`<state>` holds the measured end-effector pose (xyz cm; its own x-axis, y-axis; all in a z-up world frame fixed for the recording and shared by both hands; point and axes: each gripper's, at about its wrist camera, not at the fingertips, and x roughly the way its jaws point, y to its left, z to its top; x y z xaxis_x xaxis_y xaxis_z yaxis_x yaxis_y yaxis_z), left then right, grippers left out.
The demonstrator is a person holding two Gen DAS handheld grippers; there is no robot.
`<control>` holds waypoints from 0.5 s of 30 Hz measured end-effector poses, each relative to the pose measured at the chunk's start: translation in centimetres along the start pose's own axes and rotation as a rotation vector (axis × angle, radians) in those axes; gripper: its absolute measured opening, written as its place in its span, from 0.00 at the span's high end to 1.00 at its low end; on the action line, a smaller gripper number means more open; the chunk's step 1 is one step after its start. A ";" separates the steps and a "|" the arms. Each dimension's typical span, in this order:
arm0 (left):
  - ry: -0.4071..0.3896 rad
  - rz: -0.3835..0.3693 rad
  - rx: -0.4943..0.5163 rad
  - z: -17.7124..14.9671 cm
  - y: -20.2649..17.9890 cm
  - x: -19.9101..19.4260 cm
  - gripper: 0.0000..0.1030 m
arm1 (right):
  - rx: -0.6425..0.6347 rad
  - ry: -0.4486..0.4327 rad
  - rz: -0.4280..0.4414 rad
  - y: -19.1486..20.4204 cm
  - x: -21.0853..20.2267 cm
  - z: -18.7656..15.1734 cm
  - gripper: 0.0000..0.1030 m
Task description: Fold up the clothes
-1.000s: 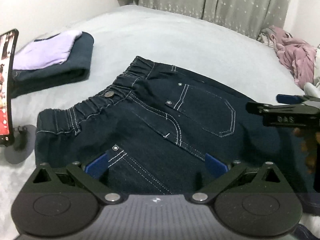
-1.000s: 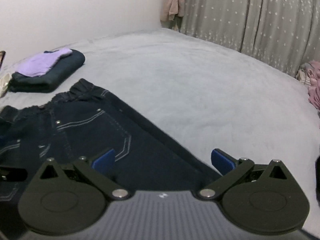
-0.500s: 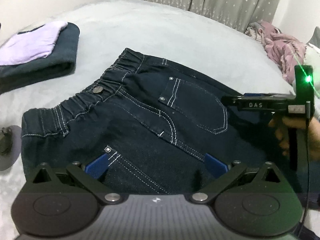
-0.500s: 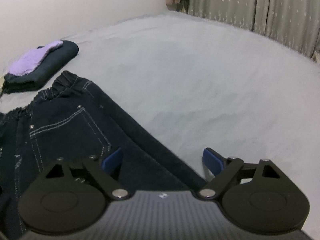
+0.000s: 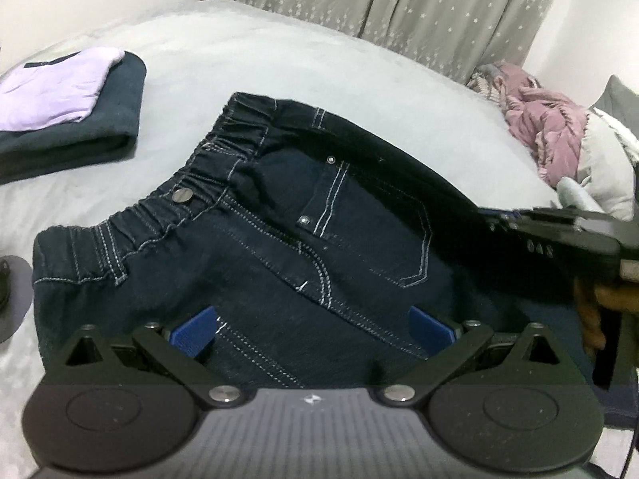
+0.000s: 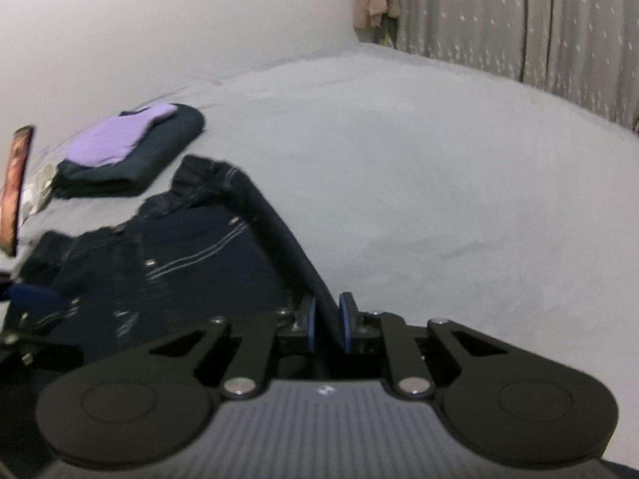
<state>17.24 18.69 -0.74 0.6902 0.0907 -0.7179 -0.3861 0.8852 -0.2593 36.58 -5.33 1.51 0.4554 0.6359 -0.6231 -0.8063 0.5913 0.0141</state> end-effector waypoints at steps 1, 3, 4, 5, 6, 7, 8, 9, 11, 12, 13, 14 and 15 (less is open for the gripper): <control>-0.005 -0.009 -0.005 0.0 0.0 -0.1 0.01 | -0.020 -0.003 -0.007 0.8 -0.8 0.0 0.86; -0.016 -0.032 -0.021 0.1 0.2 -0.4 0.01 | -0.057 -0.008 -0.023 2.2 -2.2 -0.2 0.87; -0.021 -0.042 -0.027 0.1 0.2 -0.5 0.01 | -0.078 -0.010 -0.034 2.9 -2.9 -0.3 0.87; -0.026 -0.052 -0.034 0.2 0.3 -0.6 0.01 | -0.093 -0.011 -0.042 3.4 -3.4 -0.4 0.88; -0.030 -0.061 -0.039 0.2 0.3 -0.7 0.01 | -0.107 -0.012 -0.051 4.0 -3.8 -0.6 0.88; -0.033 -0.067 -0.041 0.2 0.3 -0.8 0.01 | -0.118 -0.011 -0.059 4.6 -4.2 -0.8 0.88; -0.038 -0.075 -0.045 0.2 0.3 -0.9 0.01 | -0.123 -0.010 -0.064 5.0 -4.6 -1.0 0.88; -0.042 -0.082 -0.048 0.3 0.2 -1.0 0.01 | -0.128 -0.009 -0.069 5.5 -4.9 -1.2 0.88; -0.049 -0.097 -0.054 0.4 0.2 -1.1 0.01 | -0.143 -0.008 -0.079 6.4 -5.5 -1.5 0.88; -0.052 -0.105 -0.056 0.4 0.1 -1.2 0.01 | -0.155 -0.009 -0.084 6.9 -5.7 -1.7 0.88; -0.056 -0.112 -0.059 0.4 0.1 -1.3 0.01 | -0.168 -0.009 -0.089 7.4 -6.0 -1.9 0.88; -0.061 -0.119 -0.063 0.5 0.1 -1.4 0.01 | -0.183 -0.007 -0.093 8.0 -6.2 -2.2 0.88; -0.066 -0.123 -0.066 0.5 0.1 -1.5 0.01 | -0.199 -0.004 -0.097 8.6 -6.5 -2.5 0.88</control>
<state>16.46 18.87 0.69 0.7729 0.0151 -0.6344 -0.3339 0.8598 -0.3864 25.74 -5.59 3.69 0.5357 0.5827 -0.6111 -0.8170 0.5407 -0.2005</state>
